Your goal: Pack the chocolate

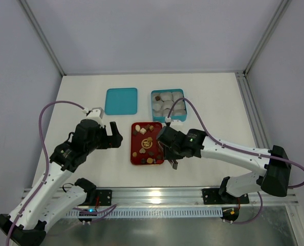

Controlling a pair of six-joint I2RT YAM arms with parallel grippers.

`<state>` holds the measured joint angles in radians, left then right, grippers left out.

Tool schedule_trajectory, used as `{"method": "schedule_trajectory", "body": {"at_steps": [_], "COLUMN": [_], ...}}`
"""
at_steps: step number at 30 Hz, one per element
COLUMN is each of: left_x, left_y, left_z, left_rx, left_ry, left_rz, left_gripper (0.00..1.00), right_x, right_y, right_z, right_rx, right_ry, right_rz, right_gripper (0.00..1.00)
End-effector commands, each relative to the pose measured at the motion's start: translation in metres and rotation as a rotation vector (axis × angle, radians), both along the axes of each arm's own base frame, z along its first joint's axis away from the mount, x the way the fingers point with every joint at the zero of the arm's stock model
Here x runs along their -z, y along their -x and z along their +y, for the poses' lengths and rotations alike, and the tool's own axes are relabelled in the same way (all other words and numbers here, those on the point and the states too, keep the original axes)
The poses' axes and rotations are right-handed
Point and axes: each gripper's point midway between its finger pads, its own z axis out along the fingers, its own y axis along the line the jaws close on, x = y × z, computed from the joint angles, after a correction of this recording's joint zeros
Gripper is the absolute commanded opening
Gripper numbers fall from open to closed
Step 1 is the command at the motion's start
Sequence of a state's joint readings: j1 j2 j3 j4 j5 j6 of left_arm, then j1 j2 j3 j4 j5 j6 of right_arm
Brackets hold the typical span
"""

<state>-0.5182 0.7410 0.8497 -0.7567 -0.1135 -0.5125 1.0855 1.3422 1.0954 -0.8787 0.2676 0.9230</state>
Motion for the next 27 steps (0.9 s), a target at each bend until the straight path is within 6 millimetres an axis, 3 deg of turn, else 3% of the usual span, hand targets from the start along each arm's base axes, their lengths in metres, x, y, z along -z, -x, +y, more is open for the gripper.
{"method": "schedule_trajectory", "body": {"at_steps": [1,14,27], "left_x": [-0.0064,-0.0064,-0.0061], "left_y": [-0.0024,-0.0021,-0.002], "left_z": [0.0002,-0.0003,-0.0001], "left_rx": [0.0,0.002,0.001], "left_ry": [0.001,-0.001,-0.003], "left_rz": [-0.038,-0.039,-0.038], "left_gripper": [1.0,1.0,1.0], "right_x": [-0.0044,0.0021,0.0027], "right_y": [-0.0046,-0.0076,-0.0102], "right_z": [0.0115,0.016,0.0179], "right_rx": [0.001,-0.012,-0.03], "right_ry": [-0.037,-0.013,0.005], "right_rz": [-0.022,-0.015,-0.022], "right_gripper": [0.39,0.39,0.26]}}
